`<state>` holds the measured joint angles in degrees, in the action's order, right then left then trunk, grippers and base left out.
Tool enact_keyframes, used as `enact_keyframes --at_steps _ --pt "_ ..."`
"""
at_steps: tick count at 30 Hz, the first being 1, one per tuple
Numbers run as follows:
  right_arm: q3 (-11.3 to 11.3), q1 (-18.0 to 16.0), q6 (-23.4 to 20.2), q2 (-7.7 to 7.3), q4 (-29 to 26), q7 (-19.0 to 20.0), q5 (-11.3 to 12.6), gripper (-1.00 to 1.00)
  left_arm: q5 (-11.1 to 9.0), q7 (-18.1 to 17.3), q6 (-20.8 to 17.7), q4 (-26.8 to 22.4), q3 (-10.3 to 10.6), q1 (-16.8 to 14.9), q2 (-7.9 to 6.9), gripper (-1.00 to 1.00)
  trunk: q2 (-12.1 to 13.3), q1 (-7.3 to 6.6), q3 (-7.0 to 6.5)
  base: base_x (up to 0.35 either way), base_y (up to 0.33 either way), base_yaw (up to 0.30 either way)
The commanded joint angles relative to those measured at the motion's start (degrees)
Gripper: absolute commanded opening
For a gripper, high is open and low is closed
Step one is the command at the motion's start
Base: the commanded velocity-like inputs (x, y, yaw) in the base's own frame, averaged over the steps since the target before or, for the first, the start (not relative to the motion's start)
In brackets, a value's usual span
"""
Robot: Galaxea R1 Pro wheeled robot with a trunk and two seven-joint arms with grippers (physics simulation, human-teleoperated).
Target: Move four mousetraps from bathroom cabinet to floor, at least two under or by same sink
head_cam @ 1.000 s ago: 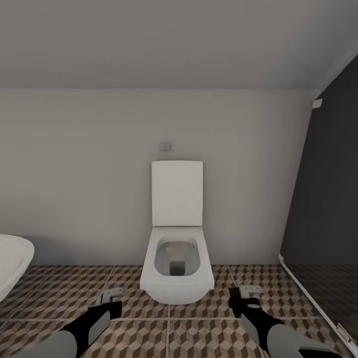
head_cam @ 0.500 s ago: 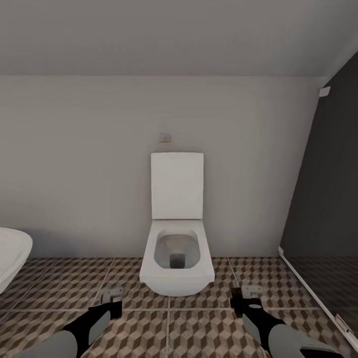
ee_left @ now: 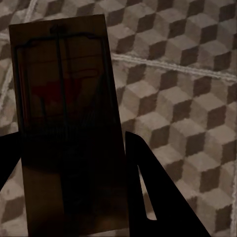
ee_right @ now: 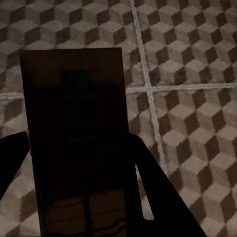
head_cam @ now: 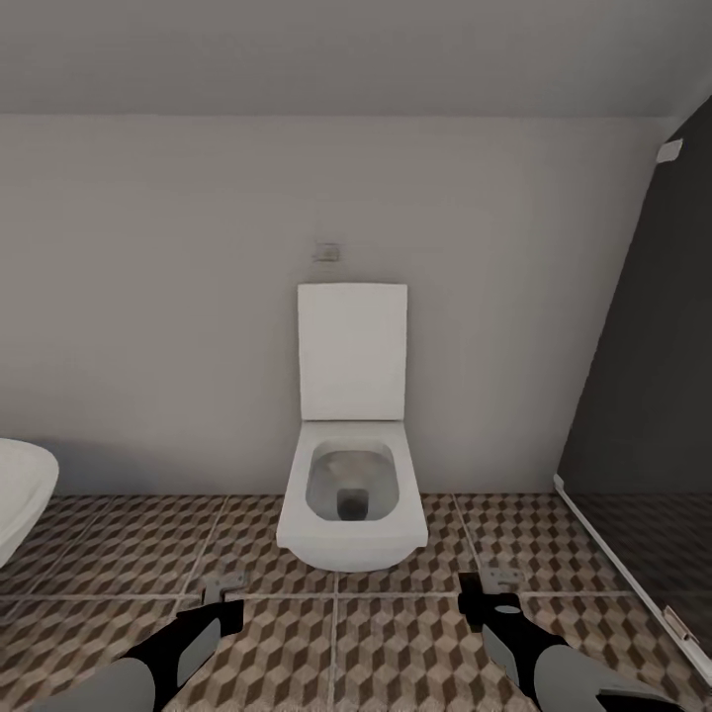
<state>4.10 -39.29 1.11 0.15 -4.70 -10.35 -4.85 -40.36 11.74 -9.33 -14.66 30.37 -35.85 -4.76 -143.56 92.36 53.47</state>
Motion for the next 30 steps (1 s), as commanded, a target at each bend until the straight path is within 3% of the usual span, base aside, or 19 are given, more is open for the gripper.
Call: enact_keyframes --at_steps 1,30 --pt "0.41 -0.05 0.12 0.02 0.04 -0.11 -0.51 -1.00 -0.24 0.39 -0.34 -0.20 0.48 -0.01 -0.07 -1.00 -0.04 0.01 0.29 0.000 0.000 0.000" --pt "0.43 -0.08 0.01 0.03 0.04 -0.19 -0.60 -1.00 -0.06 0.39 -0.16 -0.19 0.65 -0.01 -0.08 -1.00 -0.43 0.76 6.71 0.000 0.000 0.000"
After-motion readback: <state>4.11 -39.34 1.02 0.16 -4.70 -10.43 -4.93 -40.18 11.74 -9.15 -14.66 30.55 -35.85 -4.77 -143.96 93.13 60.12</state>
